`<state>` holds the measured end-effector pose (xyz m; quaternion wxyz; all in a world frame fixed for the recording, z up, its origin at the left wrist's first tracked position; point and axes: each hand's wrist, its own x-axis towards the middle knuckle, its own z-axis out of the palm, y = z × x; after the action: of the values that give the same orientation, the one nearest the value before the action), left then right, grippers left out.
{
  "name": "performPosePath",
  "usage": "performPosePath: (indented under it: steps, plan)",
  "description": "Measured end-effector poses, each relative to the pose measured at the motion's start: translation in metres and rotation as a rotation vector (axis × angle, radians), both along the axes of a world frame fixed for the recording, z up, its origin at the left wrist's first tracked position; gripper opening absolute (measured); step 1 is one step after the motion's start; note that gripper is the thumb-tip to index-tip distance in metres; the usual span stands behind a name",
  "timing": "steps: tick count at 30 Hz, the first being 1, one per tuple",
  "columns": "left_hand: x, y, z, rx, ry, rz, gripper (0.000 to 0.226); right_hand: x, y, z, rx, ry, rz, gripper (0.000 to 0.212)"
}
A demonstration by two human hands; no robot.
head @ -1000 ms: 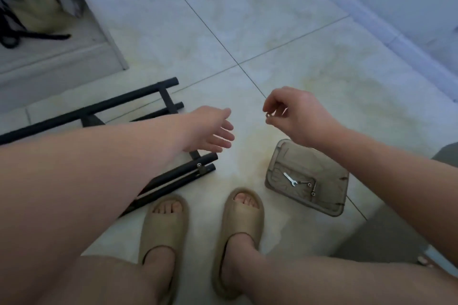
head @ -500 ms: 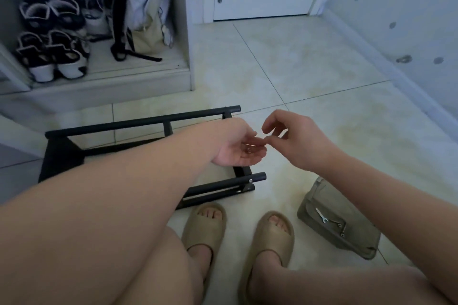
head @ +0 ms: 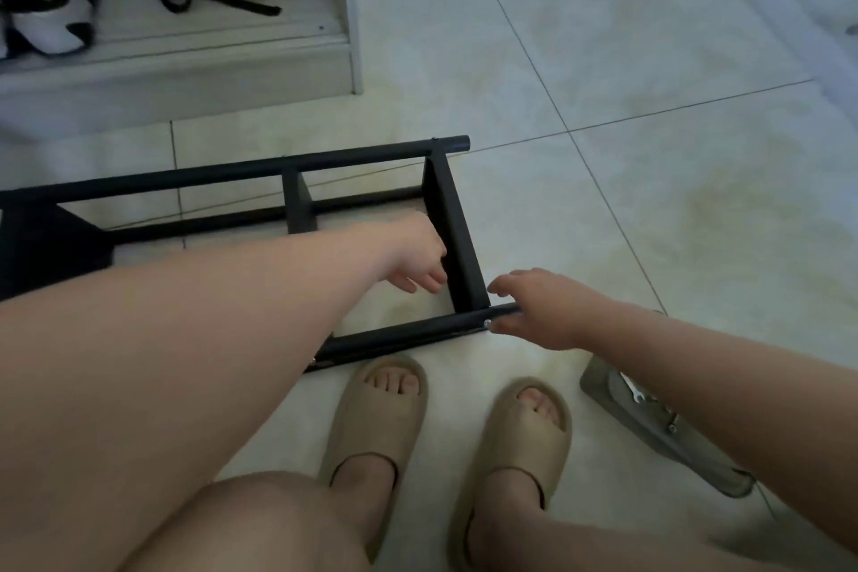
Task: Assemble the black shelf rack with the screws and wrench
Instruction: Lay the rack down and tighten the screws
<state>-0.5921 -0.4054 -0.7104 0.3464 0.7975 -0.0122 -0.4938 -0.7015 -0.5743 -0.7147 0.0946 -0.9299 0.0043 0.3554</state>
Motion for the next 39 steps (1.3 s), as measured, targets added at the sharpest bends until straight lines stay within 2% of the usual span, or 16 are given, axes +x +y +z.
performPosePath:
  steps: [4,7,12,14,17,24,26,27,29,31,34,39]
  plan:
    - [-0.002,0.001,-0.047,-0.063,0.115,0.019,0.018,0.006,-0.002,-0.029,0.103,-0.043,-0.086,0.043]
    - [-0.010,-0.002,-0.079,-0.108,0.136,0.100,0.010,0.010,-0.009,-0.040,0.182,-0.066,-0.109,0.037]
    - [-0.018,-0.014,-0.113,-0.157,0.271,0.096,0.009,0.009,-0.017,-0.054,0.277,-0.065,-0.126,0.050]
    - [-0.018,-0.018,-0.121,-0.193,0.312,0.043,0.014,0.007,-0.020,-0.060,0.314,-0.096,-0.165,0.048]
    - [-0.019,-0.023,-0.123,-0.215,0.317,-0.034,0.022,0.000,-0.023,-0.066,0.347,-0.115,-0.246,0.046]
    - [-0.033,-0.026,-0.128,-0.244,0.231,-0.134,0.014,-0.022,-0.016,-0.068,0.300,-0.103,-0.308,0.052]
    - [-0.036,-0.027,-0.129,-0.247,0.219,-0.154,0.015,-0.032,-0.015,-0.070,0.279,-0.098,-0.314,0.062]
    - [-0.037,-0.028,-0.130,-0.247,0.226,-0.170,0.015,-0.036,-0.015,-0.070,0.262,-0.115,-0.303,0.074]
    - [-0.037,-0.028,-0.130,-0.234,0.238,-0.222,0.014,-0.038,-0.017,-0.070,0.170,-0.218,-0.200,0.115]
    - [-0.035,-0.028,-0.131,-0.226,0.254,-0.253,0.014,-0.031,-0.023,-0.073,0.095,-0.285,-0.006,0.139]
    - [-0.033,-0.027,-0.133,-0.242,0.312,-0.252,0.013,-0.012,-0.028,-0.080,0.064,-0.259,0.205,0.148]
    - [-0.030,-0.018,-0.140,-0.282,0.376,-0.233,0.012,-0.011,-0.029,-0.096,0.128,-0.337,0.241,0.146]
